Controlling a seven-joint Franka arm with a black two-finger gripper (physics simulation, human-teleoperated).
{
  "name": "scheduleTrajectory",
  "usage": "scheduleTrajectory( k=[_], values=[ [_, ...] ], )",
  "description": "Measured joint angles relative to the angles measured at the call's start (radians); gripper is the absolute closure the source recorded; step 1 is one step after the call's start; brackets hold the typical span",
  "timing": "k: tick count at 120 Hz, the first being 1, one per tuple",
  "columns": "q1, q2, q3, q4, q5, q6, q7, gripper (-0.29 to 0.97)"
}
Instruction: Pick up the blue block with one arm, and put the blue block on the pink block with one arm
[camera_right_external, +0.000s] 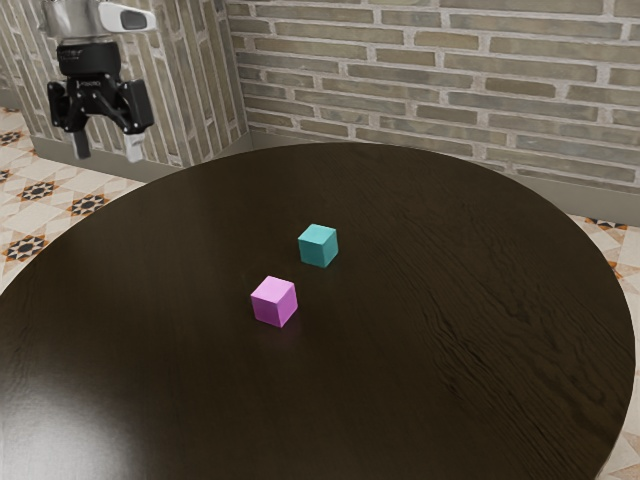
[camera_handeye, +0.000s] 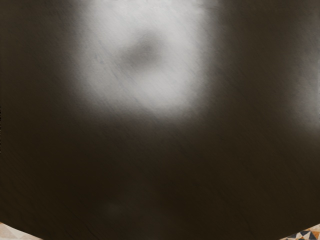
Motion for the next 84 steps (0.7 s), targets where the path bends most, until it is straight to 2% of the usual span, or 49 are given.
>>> scheduleTrajectory(
  k=[8, 12, 20, 34, 66, 84],
  values=[
    [0.021, -0.034, -0.001, -0.056, 0.001, 0.099, 0.005, 0.00],
    [0.033, -0.012, -0.002, -0.063, 0.002, 0.143, 0.007, 0.00],
    [0.060, 0.130, -0.009, -0.036, 0.001, 0.243, 0.006, 0.00],
    [0.002, 0.359, -0.045, -0.012, 0.013, 0.486, 0.003, 0.00],
    [-0.009, 0.664, -0.123, 0.075, 0.075, 1.058, 0.000, 0.00],
    [-0.008, 0.738, -0.127, 0.041, 0.083, 1.327, 0.000, 0.00]
  ],
)
